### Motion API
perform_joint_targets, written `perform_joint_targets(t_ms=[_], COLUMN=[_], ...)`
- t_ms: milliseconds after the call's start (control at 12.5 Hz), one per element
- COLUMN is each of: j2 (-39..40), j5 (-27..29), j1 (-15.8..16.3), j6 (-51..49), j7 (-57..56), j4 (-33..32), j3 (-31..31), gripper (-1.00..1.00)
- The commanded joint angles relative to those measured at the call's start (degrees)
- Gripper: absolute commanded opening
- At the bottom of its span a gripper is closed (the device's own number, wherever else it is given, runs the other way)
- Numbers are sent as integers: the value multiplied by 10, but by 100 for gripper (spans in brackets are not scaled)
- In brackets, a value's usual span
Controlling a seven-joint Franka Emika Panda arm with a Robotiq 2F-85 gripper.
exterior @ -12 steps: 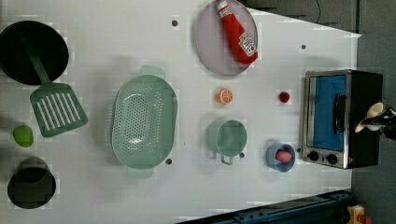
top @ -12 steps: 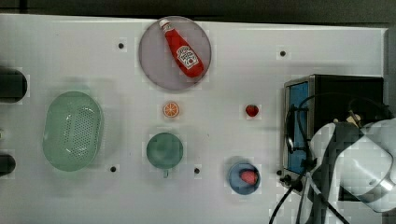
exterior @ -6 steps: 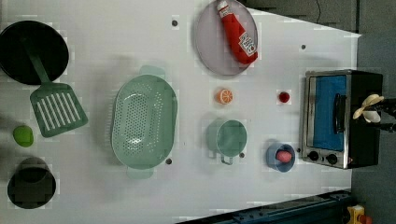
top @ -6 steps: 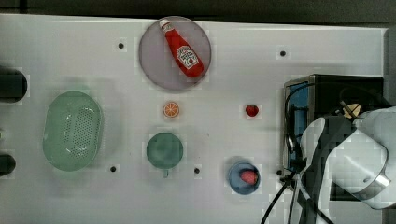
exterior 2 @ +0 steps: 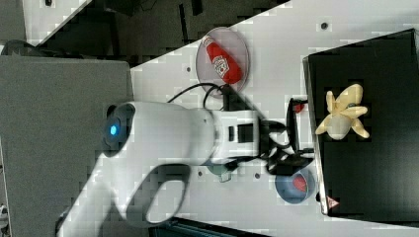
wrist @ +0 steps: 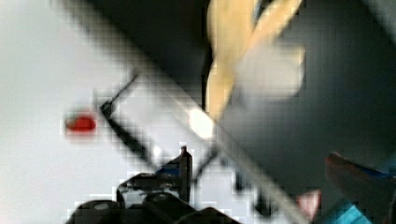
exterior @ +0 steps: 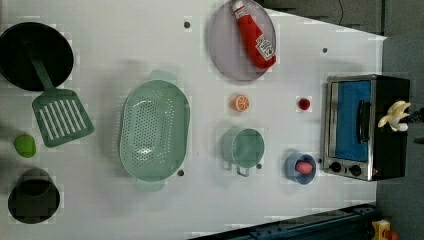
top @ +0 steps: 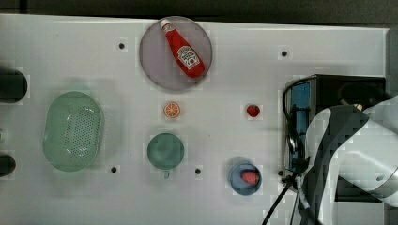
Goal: Pick banana from table and place on oven.
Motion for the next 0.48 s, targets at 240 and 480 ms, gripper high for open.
perform_joint_targets(t_ms=[240, 480], j2=[-92, -131], j5=[27, 27], j1=[82, 98], j6=[-84, -91], j7=[142, 314], j4=[88, 84], j3=[144, 219], gripper=[100, 100])
